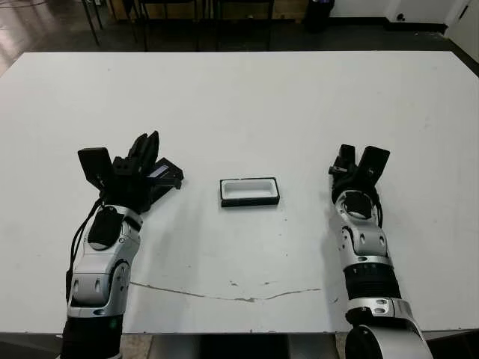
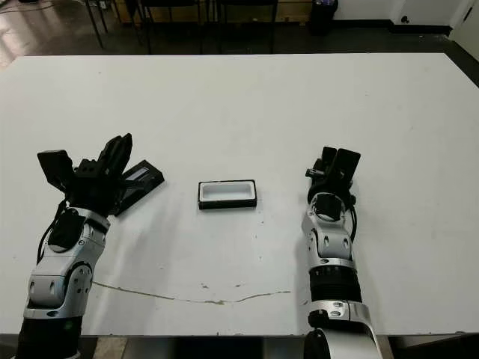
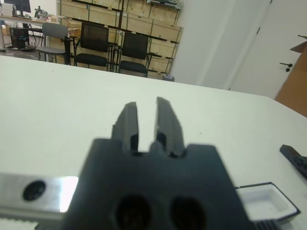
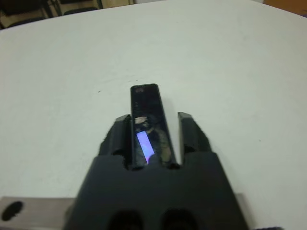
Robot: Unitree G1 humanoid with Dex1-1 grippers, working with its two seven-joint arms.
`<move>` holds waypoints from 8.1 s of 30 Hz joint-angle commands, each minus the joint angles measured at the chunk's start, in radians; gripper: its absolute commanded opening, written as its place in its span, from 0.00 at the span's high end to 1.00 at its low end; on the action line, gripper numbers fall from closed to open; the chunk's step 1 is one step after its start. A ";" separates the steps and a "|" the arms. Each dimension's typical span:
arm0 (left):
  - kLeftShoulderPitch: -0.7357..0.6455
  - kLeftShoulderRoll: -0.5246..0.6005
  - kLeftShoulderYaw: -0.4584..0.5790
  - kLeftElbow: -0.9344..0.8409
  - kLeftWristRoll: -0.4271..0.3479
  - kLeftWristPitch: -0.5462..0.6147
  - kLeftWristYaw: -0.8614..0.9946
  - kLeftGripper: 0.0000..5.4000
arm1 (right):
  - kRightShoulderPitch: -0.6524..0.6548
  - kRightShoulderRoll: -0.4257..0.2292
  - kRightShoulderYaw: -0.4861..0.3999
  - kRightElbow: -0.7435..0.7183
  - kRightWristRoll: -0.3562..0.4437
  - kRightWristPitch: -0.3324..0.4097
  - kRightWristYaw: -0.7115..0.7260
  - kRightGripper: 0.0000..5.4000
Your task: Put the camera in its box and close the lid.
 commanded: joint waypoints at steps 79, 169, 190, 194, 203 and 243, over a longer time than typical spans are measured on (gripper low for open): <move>0.051 0.000 -0.019 -0.015 0.018 0.024 0.019 1.00 | -0.394 -0.423 0.528 0.190 0.046 -0.089 1.616 0.94; 0.058 -0.002 -0.025 -0.011 0.017 0.016 0.015 1.00 | -0.429 -0.399 0.632 0.236 -0.145 -0.316 1.589 0.26; 0.104 0.325 0.057 -0.002 0.070 -0.163 -0.297 0.93 | 0.085 -0.362 0.112 -0.437 0.172 -0.006 0.916 0.32; 0.059 0.492 0.097 0.069 0.034 -0.160 -0.463 0.75 | 0.145 -0.389 0.097 -0.457 0.207 0.003 0.924 0.49; -0.103 0.625 0.013 0.262 0.017 -0.109 -0.713 0.35 | 0.169 -0.421 0.092 -0.495 0.243 0.040 0.897 0.87; -0.128 0.495 -0.025 0.555 -0.031 -0.044 -0.795 0.00 | 0.192 -0.435 0.139 -0.504 0.232 0.030 0.856 1.00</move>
